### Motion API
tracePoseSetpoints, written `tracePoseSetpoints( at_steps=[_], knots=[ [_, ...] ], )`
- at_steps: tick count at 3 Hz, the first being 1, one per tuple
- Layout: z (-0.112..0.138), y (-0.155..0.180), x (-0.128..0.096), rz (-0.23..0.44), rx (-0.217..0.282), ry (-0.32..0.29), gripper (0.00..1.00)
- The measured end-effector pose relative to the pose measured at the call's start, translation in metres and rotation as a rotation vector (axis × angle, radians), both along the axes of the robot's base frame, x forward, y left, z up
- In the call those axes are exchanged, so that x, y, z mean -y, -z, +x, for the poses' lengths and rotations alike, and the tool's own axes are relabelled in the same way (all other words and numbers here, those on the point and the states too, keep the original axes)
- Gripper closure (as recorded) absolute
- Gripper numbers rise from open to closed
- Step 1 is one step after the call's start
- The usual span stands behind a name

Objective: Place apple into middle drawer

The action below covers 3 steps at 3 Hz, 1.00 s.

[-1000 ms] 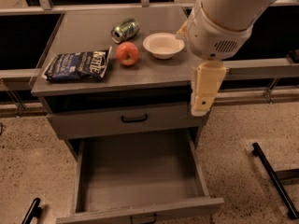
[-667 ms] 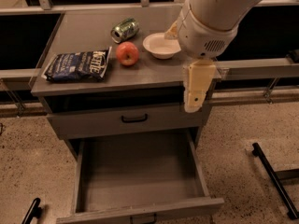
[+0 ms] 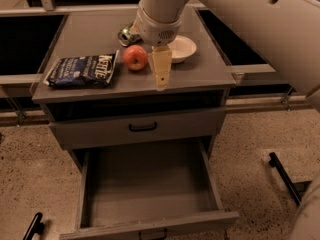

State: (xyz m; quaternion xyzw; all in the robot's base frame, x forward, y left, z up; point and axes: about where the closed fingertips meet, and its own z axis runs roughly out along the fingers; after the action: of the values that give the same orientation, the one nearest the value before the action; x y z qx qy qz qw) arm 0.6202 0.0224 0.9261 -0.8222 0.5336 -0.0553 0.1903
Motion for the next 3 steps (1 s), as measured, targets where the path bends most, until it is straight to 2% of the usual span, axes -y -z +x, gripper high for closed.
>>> tracePoseSetpoints(
  at_steps=[1, 2, 3],
  knots=[
    [0.000, 0.000, 0.000, 0.000, 0.000, 0.000, 0.00],
    [0.018, 0.003, -0.002, 0.011, -0.007, 0.017, 0.00],
    [0.068, 0.021, 0.000, 0.005, -0.040, 0.080, 0.00]
  ],
)
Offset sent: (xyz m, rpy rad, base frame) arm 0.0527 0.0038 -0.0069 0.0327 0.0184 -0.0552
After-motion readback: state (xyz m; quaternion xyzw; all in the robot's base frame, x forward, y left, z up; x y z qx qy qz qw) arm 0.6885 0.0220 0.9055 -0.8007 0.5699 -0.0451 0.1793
